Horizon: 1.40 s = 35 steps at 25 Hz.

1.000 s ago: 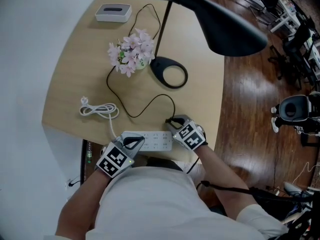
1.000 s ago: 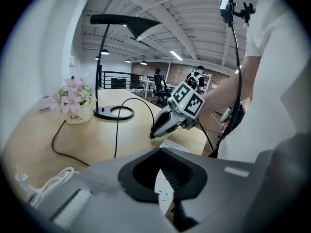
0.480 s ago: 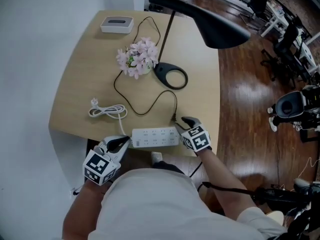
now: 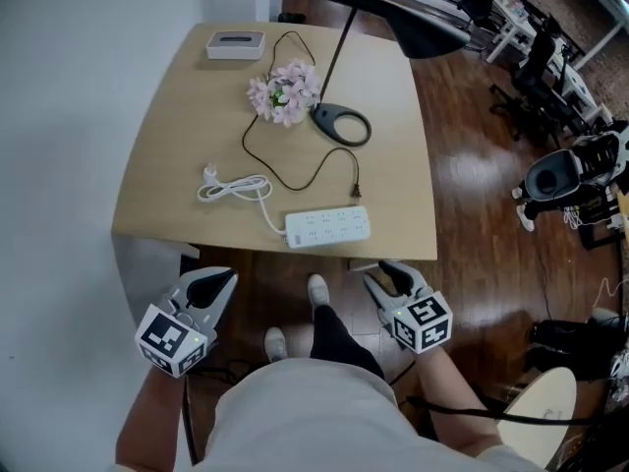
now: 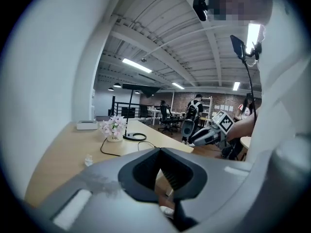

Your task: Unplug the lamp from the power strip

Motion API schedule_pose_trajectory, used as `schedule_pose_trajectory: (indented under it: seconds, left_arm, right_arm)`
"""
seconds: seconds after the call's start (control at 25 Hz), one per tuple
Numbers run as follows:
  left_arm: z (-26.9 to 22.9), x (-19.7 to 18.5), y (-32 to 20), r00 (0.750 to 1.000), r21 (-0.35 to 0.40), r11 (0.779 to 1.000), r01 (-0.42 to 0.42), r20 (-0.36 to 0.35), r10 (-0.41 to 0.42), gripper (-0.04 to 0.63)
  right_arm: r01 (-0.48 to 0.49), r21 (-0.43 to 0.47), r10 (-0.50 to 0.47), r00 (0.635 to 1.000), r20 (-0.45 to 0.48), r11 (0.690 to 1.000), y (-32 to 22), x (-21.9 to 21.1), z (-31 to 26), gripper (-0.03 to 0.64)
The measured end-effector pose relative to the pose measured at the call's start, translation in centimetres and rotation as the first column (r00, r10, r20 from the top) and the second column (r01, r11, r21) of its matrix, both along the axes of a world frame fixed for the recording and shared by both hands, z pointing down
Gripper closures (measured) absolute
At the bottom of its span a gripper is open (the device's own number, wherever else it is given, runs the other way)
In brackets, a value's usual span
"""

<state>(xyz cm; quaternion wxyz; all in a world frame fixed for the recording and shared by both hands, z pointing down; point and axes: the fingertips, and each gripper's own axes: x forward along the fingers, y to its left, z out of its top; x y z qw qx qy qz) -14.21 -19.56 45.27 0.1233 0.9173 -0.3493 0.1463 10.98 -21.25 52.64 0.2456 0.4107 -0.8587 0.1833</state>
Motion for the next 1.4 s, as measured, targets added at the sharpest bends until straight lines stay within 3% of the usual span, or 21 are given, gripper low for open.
schedule_pose_trajectory:
  seconds: [0.32,0.6,0.76,0.92,1.24,1.4]
  left_arm:
    - [-0.7,2.7,9.2,0.993,0.018,0.994,-0.104,-0.047,0.105,0.589]
    - [-3.8,6.7,19.2,0.996,0.065,0.995,-0.070,-0.047,0.074,0.589]
    - [-5.0,10.2,27.2,0.996,0.056,0.998,-0.039,-0.081,0.044,0.589]
    - [-5.3,12.6,34.4,0.997,0.055,0.996,-0.069,-0.029,0.070,0.589]
    - [-7.2,11.7,43.0,0.995,0.076,0.994,-0.080,-0.056,0.084,0.589]
    - [-8.3,9.1,46.5,0.994,0.100,0.991,-0.083,-0.065,0.090,0.589]
  right_arm:
    - [-0.005,0.049,0.003,0.999,0.037,0.999,13.4,-0.6,-5.2,0.456]
    - [0.039,0.123,-0.048,0.996,0.079,0.992,23.5,2.6,-8.3,0.456]
    - [0.077,0.118,-0.087,0.993,0.083,0.990,30.5,6.0,-6.8,0.456]
    - [0.085,0.095,-0.095,0.990,0.103,0.992,36.3,7.7,-5.5,0.456]
    - [0.048,0.180,-0.074,0.987,0.142,0.982,44.3,6.0,-10.2,0.456]
    - [0.021,0.205,-0.054,0.986,0.156,0.979,48.1,3.5,-11.8,0.456]
